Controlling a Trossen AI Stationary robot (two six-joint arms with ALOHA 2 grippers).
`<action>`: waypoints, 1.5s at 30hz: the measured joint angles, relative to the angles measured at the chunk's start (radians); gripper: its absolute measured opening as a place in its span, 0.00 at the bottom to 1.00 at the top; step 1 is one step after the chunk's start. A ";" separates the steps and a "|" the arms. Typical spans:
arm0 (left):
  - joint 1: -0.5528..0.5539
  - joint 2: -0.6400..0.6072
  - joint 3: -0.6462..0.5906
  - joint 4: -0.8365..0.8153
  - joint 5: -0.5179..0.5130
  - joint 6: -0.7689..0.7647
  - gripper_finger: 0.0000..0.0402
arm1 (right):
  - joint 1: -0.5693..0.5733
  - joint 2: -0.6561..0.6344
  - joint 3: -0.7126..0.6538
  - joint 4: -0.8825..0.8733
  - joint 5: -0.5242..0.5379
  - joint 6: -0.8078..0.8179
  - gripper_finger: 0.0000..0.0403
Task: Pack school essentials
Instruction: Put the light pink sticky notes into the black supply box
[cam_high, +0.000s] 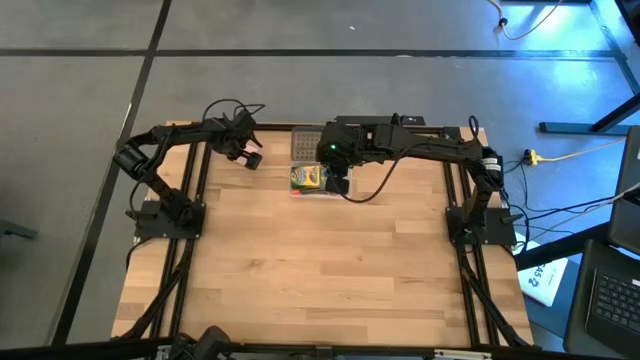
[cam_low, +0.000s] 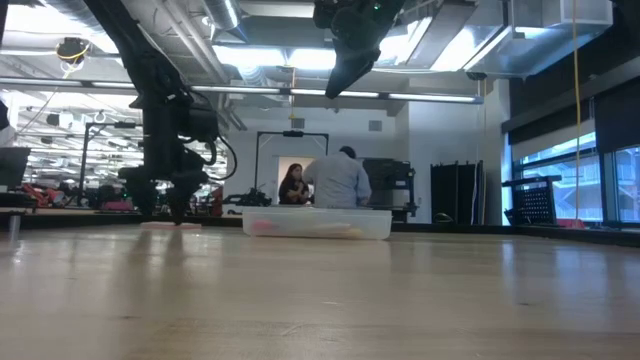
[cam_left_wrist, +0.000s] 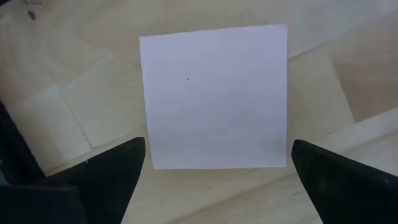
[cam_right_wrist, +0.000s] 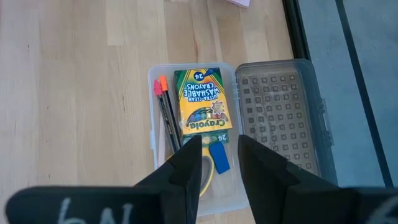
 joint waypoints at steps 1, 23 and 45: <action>0.000 0.000 0.000 0.002 0.000 0.000 0.99 | 0.000 0.000 0.000 0.000 0.000 0.000 0.26; 0.000 0.000 0.000 0.005 0.008 -0.060 0.99 | 0.000 0.000 0.000 0.000 0.000 0.000 0.26; -0.061 -0.002 0.001 -0.035 0.143 -0.139 0.99 | 0.000 0.000 0.000 0.000 0.000 0.000 0.26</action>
